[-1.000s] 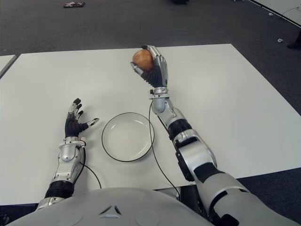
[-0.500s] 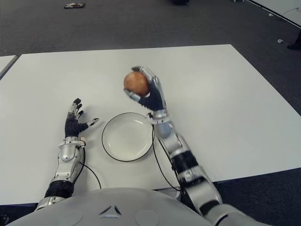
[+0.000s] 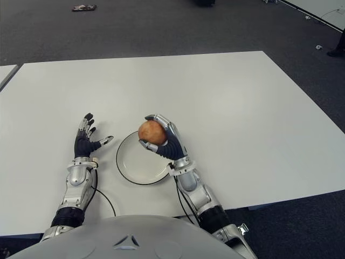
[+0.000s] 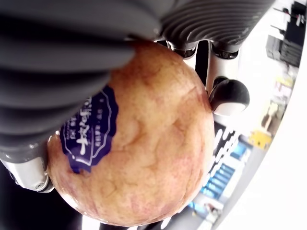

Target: Put the apples into the plate.

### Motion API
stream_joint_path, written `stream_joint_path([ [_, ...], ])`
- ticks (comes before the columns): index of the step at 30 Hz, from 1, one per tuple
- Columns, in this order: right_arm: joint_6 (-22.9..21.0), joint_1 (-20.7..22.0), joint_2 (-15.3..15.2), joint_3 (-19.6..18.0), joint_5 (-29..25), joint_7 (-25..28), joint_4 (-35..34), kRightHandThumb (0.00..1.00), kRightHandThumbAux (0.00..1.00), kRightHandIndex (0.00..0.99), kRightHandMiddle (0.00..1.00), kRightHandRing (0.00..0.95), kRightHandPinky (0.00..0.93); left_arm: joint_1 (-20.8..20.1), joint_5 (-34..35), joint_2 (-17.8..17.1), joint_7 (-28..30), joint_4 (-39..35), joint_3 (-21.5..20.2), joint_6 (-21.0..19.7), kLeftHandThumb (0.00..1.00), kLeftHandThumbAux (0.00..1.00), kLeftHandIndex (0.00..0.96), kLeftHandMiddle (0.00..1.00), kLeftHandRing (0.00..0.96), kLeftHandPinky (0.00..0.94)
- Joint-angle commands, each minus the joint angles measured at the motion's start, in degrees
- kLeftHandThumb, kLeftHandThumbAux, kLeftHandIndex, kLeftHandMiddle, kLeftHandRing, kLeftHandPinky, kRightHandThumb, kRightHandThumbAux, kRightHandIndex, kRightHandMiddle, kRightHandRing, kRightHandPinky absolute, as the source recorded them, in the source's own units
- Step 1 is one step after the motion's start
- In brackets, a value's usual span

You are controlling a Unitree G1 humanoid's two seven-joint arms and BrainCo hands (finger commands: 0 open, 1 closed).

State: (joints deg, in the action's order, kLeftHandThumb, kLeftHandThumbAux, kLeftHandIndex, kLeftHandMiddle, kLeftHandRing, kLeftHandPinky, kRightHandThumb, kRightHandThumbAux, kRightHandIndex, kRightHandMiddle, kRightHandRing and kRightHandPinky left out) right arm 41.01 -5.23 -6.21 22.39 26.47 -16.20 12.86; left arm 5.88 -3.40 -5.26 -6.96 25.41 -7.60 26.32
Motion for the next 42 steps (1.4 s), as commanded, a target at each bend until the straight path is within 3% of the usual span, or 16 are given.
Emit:
stream_joint_path([
  [1,0.7,-1.8,-0.6,1.3,-0.6,3.1,-1.6,0.737,0.71,0.437,0.849,0.864,0.879,0.9,-0.4,0.3,0.4,0.6,0.8,-1.5,0.0,0.483,0.0,0.0,0.0,0.0],
  [13,0.9,0.9,-1.8,2.1,-0.2,8.4,1.3,0.734,0.711,0.439,0.876,0.869,0.889,0.7,-0.4,0.1,0.3,1.0,0.6,-1.7,0.0,0.483,0.0,0.0,0.0,0.0],
  [22,-4.0,-0.1,-4.1,2.2,-0.8,15.1,-1.2,0.739,0.709,0.44,0.866,0.863,0.87,0.5,-0.2,0.0,0.4,1.3,0.6,-2.0,0.0,0.491,0.0,0.0,0.0,0.0],
  [27,-4.3,0.5,-4.1,1.7,-0.1,15.3,-0.6,0.735,0.708,0.441,0.857,0.861,0.84,0.0,-0.1,-0.1,0.6,1.9,0.5,-2.3,0.0,0.495,0.0,0.0,0.0,0.0],
  [31,-2.2,2.0,-3.8,1.3,1.6,12.7,1.5,0.725,0.705,0.441,0.831,0.833,0.787,0.0,0.1,-0.1,0.8,1.8,0.5,-2.3,0.0,0.495,0.0,0.0,0.0,0.0],
  [36,-1.2,3.4,-4.1,0.8,5.4,8.7,3.2,0.698,0.705,0.433,0.643,0.601,0.538,-0.2,0.2,-0.1,1.1,1.8,0.5,-2.2,0.0,0.496,0.0,0.0,0.0,0.0],
  [39,-2.3,3.3,-5.2,0.5,8.4,6.8,2.7,0.463,0.485,0.358,0.399,0.355,0.336,-0.3,0.4,0.0,1.2,2.0,0.5,-2.3,0.0,0.499,0.0,0.0,0.0,0.0],
  [42,-3.1,2.9,-6.2,0.3,10.1,6.1,1.8,0.344,0.4,0.205,0.187,0.143,0.138,-0.4,0.5,0.0,1.2,2.4,0.4,-2.2,0.0,0.51,0.0,0.0,0.0,0.0],
])
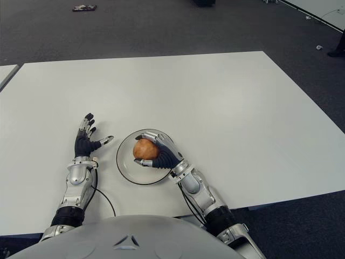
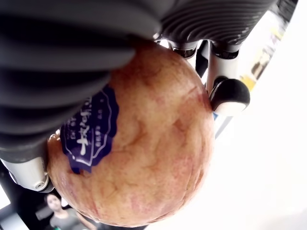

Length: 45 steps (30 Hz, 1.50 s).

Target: Put the apples into the plate.

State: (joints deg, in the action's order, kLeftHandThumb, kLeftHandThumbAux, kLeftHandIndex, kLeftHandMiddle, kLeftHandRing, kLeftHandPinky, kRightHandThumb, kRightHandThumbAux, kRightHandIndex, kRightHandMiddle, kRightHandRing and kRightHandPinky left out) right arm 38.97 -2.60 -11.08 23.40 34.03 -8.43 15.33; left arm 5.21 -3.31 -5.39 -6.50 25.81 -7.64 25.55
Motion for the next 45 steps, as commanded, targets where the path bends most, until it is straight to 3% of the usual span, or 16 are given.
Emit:
stream_joint_path([
  [1,-1.3,0.2,-1.5,-0.7,2.8,-1.8,-0.9,0.331,0.393,0.184,0.161,0.116,0.111,0.2,0.4,0.2,0.7,2.1,0.4,-1.4,0.0,0.513,0.0,0.0,0.0,0.0],
  [3,-1.6,0.1,-1.6,-0.7,3.2,-2.1,-1.1,0.295,0.379,0.123,0.085,0.047,0.045,0.2,0.4,0.2,0.7,2.1,0.3,-1.3,0.0,0.523,0.0,0.0,0.0,0.0],
  [9,-2.3,0.4,-1.5,-1.1,3.9,-4.1,-1.0,0.228,0.37,0.046,0.012,0.004,0.004,0.5,0.3,0.4,0.7,1.0,0.5,-1.9,0.0,0.526,0.0,0.0,0.0,0.0],
  [19,-2.0,1.2,-1.0,-1.3,2.9,-5.1,1.2,0.173,0.379,0.003,0.0,0.0,0.0,0.2,0.4,0.3,0.6,1.5,0.3,-2.5,0.0,0.533,0.0,0.0,0.0,0.0],
  [45,-2.8,1.6,-0.7,-1.0,-1.1,-1.3,3.6,0.087,0.398,0.0,0.0,0.0,0.0,-1.2,0.8,0.1,0.5,3.4,0.3,-2.6,0.009,0.53,0.0,0.0,0.0,0.0],
])
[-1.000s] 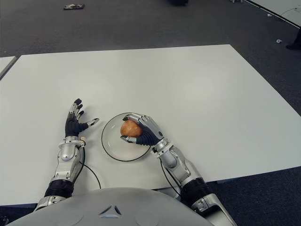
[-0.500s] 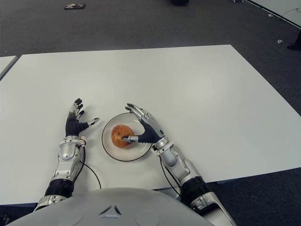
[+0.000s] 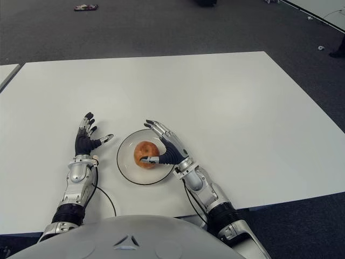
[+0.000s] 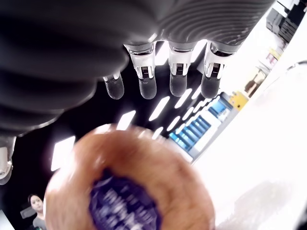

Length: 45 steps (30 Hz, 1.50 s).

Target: Put the apples into the plate.

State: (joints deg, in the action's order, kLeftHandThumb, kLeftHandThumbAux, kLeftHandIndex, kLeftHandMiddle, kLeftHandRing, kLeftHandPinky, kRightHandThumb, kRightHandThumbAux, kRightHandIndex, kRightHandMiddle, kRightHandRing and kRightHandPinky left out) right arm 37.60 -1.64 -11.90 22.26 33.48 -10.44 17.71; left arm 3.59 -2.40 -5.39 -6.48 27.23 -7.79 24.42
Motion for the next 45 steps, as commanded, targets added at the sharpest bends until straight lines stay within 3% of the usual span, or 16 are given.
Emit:
stream_joint_path([
  [1,-1.4,0.7,0.2,0.1,-0.5,0.7,1.3,0.086,0.397,0.0,0.0,0.0,0.0,0.3,-0.1,0.1,0.4,2.1,0.4,-1.4,0.011,0.531,0.0,0.0,0.0,0.0],
  [15,-1.0,0.7,1.2,0.2,-1.3,1.1,2.7,0.067,0.394,0.0,0.0,0.0,0.0,0.2,0.0,-0.3,0.8,2.4,0.4,-1.0,0.027,0.525,0.0,0.0,0.0,0.0],
  [21,-0.6,0.5,2.6,-0.4,-7.3,4.2,3.6,0.061,0.391,0.0,0.0,0.0,0.0,0.3,0.0,-0.4,0.8,2.6,0.4,-1.0,0.027,0.526,0.0,0.0,0.0,0.0],
  [26,0.7,1.7,6.5,-4.5,-17.5,5.0,8.0,0.087,0.4,0.0,0.0,0.0,0.0,0.5,0.1,-0.6,1.1,2.3,0.5,-1.0,0.024,0.518,0.0,0.0,0.0,0.0],
  [39,8.3,10.9,12.5,-17.8,-31.1,2.7,23.2,0.116,0.423,0.0,0.0,0.0,0.038,0.8,0.2,-0.6,1.7,2.1,0.6,-0.9,0.012,0.512,0.0,0.0,0.0,0.0],
  [45,7.4,14.6,12.6,-23.2,-35.6,4.6,30.6,0.094,0.489,0.0,0.0,0.007,0.067,1.0,0.0,-0.5,1.5,1.8,0.6,-0.3,0.001,0.503,0.0,0.0,0.0,0.0],
])
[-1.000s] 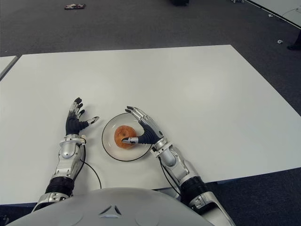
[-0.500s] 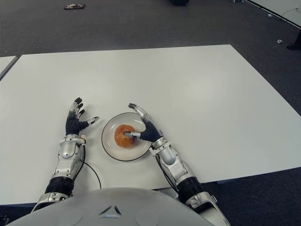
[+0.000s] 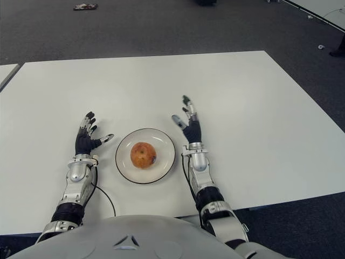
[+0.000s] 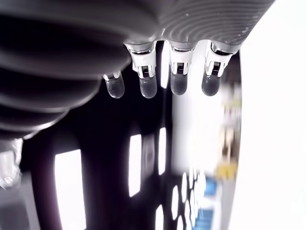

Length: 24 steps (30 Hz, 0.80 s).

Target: Put the apples into the plate.

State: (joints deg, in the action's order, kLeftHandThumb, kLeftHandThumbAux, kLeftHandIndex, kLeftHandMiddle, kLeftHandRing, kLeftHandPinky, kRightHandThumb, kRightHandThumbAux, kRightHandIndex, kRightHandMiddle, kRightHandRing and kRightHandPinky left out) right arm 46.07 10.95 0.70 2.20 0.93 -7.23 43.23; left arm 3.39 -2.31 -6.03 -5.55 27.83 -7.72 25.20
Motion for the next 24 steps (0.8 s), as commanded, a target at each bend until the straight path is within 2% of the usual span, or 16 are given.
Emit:
stream_joint_path([
  [1,-1.5,2.4,-0.1,-3.7,-3.5,1.8,6.2,0.088,0.498,0.0,0.0,0.008,0.066,1.2,-0.2,0.1,0.5,1.2,0.5,-1.1,0.001,0.503,0.0,0.0,0.0,0.0],
  [3,-2.5,3.4,0.0,-5.0,-4.4,2.3,8.6,0.068,0.526,0.0,0.0,0.012,0.065,1.7,-0.3,0.1,0.4,0.6,0.5,-0.9,0.0,0.504,0.0,0.0,0.0,0.0],
  [9,-4.6,4.2,1.1,-6.2,-3.6,1.3,9.3,0.037,0.566,0.0,0.009,0.03,0.09,2.5,-0.5,0.4,0.1,-0.9,0.6,-0.8,0.0,0.506,0.0,0.0,0.0,0.0],
  [24,-6.2,3.5,2.2,-6.4,-1.8,-0.6,8.6,0.027,0.619,0.0,0.032,0.056,0.114,2.4,-1.2,0.3,-0.3,-0.8,0.4,-0.3,0.0,0.493,0.0,0.0,0.0,0.0],
])
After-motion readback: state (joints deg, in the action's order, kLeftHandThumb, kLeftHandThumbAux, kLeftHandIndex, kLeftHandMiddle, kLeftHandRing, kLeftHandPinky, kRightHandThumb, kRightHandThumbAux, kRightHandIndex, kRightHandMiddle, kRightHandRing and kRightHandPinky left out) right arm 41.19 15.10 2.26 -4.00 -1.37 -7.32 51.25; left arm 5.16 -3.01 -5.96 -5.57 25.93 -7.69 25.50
